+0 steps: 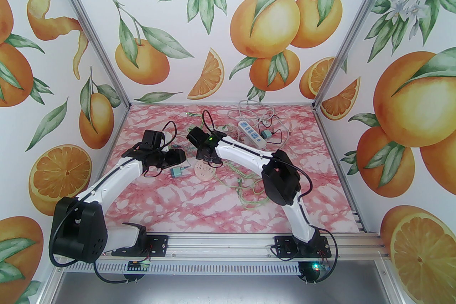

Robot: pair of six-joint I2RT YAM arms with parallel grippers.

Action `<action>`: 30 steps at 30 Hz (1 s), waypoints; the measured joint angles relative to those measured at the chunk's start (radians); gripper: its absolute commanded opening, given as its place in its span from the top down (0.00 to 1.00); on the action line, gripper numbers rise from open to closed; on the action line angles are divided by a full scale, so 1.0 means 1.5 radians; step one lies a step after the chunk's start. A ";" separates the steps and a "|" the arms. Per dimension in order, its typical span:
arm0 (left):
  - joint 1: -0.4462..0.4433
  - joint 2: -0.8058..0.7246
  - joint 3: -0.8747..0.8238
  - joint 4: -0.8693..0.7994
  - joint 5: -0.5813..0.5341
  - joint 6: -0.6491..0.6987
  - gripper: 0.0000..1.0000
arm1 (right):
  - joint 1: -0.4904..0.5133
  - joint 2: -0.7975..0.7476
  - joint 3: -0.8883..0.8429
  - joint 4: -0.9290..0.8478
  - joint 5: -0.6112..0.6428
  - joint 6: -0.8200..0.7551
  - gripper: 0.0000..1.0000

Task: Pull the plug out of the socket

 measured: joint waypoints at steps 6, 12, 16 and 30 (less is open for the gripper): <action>-0.002 0.000 -0.005 0.003 0.007 0.000 0.43 | 0.000 0.006 0.000 0.000 -0.006 0.003 0.46; -0.015 0.000 -0.009 0.010 0.017 -0.003 0.43 | -0.001 0.007 -0.001 0.003 -0.012 0.002 0.62; -0.037 -0.001 -0.019 0.036 0.033 -0.014 0.46 | -0.002 -0.007 -0.024 0.018 -0.011 -0.011 0.66; -0.135 0.118 -0.046 0.190 0.119 -0.083 0.47 | -0.024 -0.102 -0.170 0.065 -0.009 -0.071 0.68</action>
